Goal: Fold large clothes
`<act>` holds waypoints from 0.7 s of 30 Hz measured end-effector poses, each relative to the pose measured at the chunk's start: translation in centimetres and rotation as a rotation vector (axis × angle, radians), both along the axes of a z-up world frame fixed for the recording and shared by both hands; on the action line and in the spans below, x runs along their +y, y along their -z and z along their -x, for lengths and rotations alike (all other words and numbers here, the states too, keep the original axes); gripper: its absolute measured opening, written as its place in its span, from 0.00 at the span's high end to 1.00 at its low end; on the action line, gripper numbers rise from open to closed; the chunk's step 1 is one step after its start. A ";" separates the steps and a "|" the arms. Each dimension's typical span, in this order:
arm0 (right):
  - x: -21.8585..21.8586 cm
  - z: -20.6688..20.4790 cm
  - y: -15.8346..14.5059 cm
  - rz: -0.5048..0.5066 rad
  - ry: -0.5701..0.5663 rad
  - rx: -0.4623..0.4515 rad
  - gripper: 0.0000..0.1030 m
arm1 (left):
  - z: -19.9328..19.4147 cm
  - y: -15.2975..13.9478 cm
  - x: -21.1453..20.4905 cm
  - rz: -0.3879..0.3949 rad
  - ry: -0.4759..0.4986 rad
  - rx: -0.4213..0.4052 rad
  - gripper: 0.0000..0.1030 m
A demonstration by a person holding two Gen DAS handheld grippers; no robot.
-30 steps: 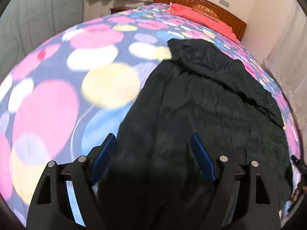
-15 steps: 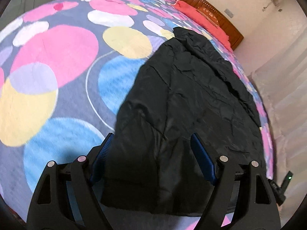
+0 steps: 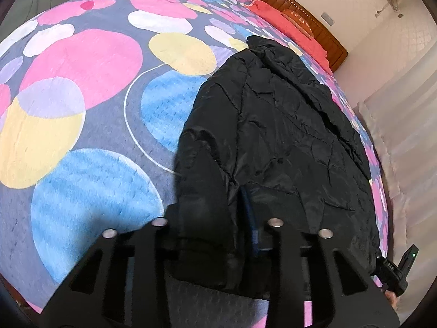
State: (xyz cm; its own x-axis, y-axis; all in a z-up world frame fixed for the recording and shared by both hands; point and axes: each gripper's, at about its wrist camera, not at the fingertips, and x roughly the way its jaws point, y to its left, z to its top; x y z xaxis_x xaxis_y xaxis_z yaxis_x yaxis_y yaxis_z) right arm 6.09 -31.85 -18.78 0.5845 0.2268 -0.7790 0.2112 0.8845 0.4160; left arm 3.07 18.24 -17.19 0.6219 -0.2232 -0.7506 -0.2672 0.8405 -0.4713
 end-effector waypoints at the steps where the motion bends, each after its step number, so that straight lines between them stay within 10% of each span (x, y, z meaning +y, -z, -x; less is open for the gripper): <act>1: -0.1 0.1 -0.1 -0.014 -0.001 -0.004 0.79 | 0.2 -0.1 0.0 0.006 -0.003 -0.007 0.82; 21: -1.7 -0.1 -4.9 -0.327 -0.046 -0.142 0.86 | 1.9 -8.1 0.3 0.098 0.005 -0.216 0.89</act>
State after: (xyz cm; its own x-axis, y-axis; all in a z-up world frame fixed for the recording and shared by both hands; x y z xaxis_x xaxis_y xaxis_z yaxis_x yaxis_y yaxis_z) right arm 6.18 -33.52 -13.91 0.6651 0.4790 -0.5728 0.0942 0.7071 0.7008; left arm 1.19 18.59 -9.08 0.7645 -0.2918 -0.5749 -0.1472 0.7891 -0.5963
